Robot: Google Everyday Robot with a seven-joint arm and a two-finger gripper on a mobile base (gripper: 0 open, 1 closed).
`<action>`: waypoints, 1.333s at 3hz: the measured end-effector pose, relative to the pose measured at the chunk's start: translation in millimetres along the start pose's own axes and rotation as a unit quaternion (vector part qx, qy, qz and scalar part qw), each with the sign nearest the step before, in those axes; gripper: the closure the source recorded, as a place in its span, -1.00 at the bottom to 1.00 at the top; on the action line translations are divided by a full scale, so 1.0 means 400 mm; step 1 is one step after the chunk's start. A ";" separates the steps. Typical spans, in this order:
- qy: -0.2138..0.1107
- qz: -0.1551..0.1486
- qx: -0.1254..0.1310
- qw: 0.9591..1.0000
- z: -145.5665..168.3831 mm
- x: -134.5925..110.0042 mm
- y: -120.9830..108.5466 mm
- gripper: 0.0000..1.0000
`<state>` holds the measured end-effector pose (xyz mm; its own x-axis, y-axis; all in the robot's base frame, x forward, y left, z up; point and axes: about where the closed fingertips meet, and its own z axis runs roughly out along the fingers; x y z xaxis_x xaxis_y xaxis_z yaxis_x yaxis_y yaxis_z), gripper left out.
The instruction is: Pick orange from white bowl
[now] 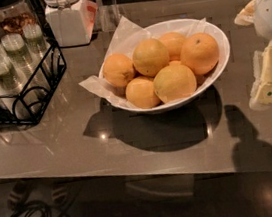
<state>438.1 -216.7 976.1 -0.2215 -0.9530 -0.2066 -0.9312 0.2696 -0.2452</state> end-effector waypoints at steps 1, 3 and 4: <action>0.000 0.000 0.000 1.000 0.000 0.000 0.000 -1.00; -0.034 -0.026 -0.013 0.999 0.007 -0.066 -0.079 -1.00; -0.066 -0.033 -0.028 0.997 0.031 -0.115 -0.146 -1.00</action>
Offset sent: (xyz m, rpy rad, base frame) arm 0.0218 0.0123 0.0087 0.0248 -0.0090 0.0495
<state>506.5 -186.8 988.4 -0.1218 -0.9411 -0.3153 -0.9580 0.1945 -0.2105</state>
